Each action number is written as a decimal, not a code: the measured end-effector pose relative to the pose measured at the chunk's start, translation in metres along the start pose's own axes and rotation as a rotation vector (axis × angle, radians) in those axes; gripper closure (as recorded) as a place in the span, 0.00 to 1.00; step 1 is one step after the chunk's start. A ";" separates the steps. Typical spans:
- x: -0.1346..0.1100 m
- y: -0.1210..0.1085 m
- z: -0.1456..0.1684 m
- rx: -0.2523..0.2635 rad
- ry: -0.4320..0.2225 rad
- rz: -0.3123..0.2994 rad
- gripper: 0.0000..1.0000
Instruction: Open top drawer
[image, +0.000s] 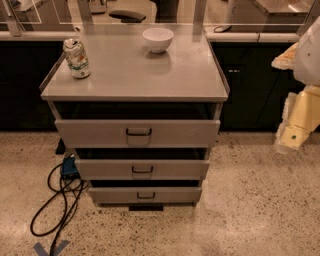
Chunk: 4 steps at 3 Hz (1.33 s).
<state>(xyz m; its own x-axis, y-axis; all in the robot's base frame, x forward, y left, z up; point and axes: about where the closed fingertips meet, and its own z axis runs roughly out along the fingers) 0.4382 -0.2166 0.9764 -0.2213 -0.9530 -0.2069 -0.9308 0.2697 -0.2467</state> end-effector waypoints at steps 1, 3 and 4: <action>-0.001 -0.002 0.010 0.012 0.007 -0.001 0.00; -0.029 -0.031 0.123 -0.001 -0.003 -0.022 0.00; -0.043 -0.049 0.170 -0.040 -0.047 -0.001 0.00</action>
Offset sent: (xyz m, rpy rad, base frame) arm 0.0747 0.0323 -0.1222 -0.0288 -0.0176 0.0209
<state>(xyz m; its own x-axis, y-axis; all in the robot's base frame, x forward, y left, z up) 0.5432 -0.1658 0.8362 -0.2076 -0.9454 -0.2512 -0.9420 0.2624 -0.2092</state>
